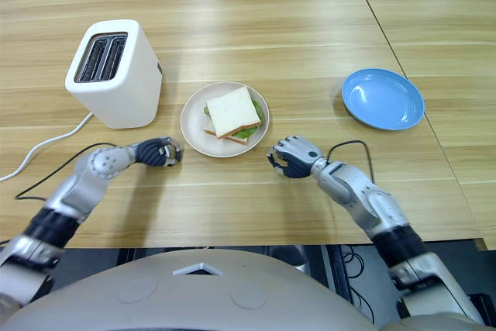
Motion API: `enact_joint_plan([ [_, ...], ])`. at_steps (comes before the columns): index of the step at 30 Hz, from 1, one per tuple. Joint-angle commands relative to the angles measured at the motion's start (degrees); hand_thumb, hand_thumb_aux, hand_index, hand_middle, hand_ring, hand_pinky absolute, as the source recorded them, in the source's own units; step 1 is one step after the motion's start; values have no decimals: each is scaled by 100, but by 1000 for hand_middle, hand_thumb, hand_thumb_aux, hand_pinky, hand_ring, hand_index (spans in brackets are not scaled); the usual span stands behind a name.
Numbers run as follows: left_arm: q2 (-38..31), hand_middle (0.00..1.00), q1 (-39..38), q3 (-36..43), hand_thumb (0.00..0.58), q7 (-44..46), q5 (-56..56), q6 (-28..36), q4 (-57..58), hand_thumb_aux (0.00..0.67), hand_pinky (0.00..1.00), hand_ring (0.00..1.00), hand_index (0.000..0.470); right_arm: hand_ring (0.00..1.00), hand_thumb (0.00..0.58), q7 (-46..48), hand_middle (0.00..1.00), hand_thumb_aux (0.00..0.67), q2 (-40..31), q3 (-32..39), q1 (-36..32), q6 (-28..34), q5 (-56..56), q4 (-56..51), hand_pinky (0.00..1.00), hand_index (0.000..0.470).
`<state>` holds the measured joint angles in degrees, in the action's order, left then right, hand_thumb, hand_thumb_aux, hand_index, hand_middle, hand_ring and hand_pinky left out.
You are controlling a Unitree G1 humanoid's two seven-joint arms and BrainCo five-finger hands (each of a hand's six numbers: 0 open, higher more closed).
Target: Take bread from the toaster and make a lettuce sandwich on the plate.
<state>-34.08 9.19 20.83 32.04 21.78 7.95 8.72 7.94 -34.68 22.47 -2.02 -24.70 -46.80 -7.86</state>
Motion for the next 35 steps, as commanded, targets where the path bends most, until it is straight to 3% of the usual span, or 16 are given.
enact_joint_plan([
  [1, 367, 1000, 670, 155, 580, -616, 450, 98, 1364, 670, 1000, 1000, 460, 1000, 580, 6, 1000, 670, 293, 431, -624, 17, -364, -716, 1000, 460],
  [7, 928, 1000, 1550, 65, 580, -1320, 483, -363, 2546, 670, 1000, 1000, 460, 1000, 580, -601, 1000, 670, 727, 804, -2225, -9, -702, -2553, 1000, 460],
  [8, 1006, 1000, 1731, 49, 556, -1546, 528, -493, 2792, 533, 1000, 1000, 366, 1000, 580, -816, 1000, 670, 791, 882, -2530, 28, -798, -2965, 1000, 460],
  [9, 1099, 1000, 1911, -26, 460, -1747, 498, -610, 3056, 365, 1000, 1000, 251, 1000, 578, -1061, 1000, 636, 853, 941, -2809, 55, -879, -3326, 1000, 437],
  [10, 1165, 1000, 2077, -89, 278, -1959, 496, -678, 3302, 187, 1000, 1000, 128, 1000, 521, -1300, 1000, 457, 920, 982, -3060, 44, -906, -3660, 1000, 314],
  [11, 1211, 1000, 2224, -148, 0, -2167, 491, -736, 3529, 0, 1000, 1000, 0, 1000, 458, -1529, 1000, 363, 976, 1036, -3290, 65, -943, -3986, 1000, 249],
  [12, 1271, 773, 2356, -264, 0, -2330, 387, -844, 3756, 0, 773, 773, 0, 788, 175, -1760, 788, 110, 1021, 1103, -3504, 112, -1004, -4303, 788, 76],
  [13, 1326, 631, 2481, -381, 0, -2493, 285, -918, 3965, 0, 631, 631, 0, 0, 0, -1977, 0, 0, 1055, 1149, -3688, 144, -1044, -4592, 0, 0],
  [14, 1354, 553, 2599, -440, 0, -2674, 265, -971, 4155, 0, 553, 553, 0, 0, 0, -2171, 0, 0, 1067, 1178, -3836, 173, -1067, -4820, 0, 0],
  [15, 1386, 118, 2691, -511, 0, -2802, 213, -1061, 4323, 0, 118, 118, 0, 0, 0, -2322, 0, 0, 1061, 1200, -3941, 173, -1061, -4980, 0, 0],
  [16, 1423, 0, 2766, -596, 0, -2872, 127, -1151, 4466, 0, 0, 0, 0, 0, 0, -2462, 0, 0, 1037, 1196, -4004, 143, -1013, -5083, 0, 0],
  [23, 1439, 0, 2766, -1083, 0, -3568, -253, -1806, 4558, 0, 0, 0, 0, 0, 0, -2787, 0, 0, 557, 417, -3482, -593, 162, -4343, 0, 0],
  [26, 1556, 0, 2643, -1298, 0, -3965, -440, -2512, 4355, 0, 0, 0, 0, 0, 0, -2429, 0, 0, 665, -484, -2894, -1280, 1719, -3733, 0, 0],
  [28, 1885, 0, 2518, -1696, 0, -3676, -1121, -3052, 4171, 0, 0, 0, 0, 0, 0, -1856, 0, 0, 986, -1072, -2564, -1552, 3062, -3448, 0, 0],
  [32, 2326, 0, 2436, -2023, 0, -3422, -1668, -3581, 4114, 0, 0, 0, 0, 0, 0, -863, 0, 0, 1568, -1757, -2246, -1451, 4657, -3231, 0, 0],
  [35, 2591, 0, 2511, -2298, 0, -3072, -2163, -3585, 4251, 0, 0, 0, 0, 0, 0, -421, 0, 0, 1889, -2121, -2170, -1276, 5313, -3256, 0, 0],
])
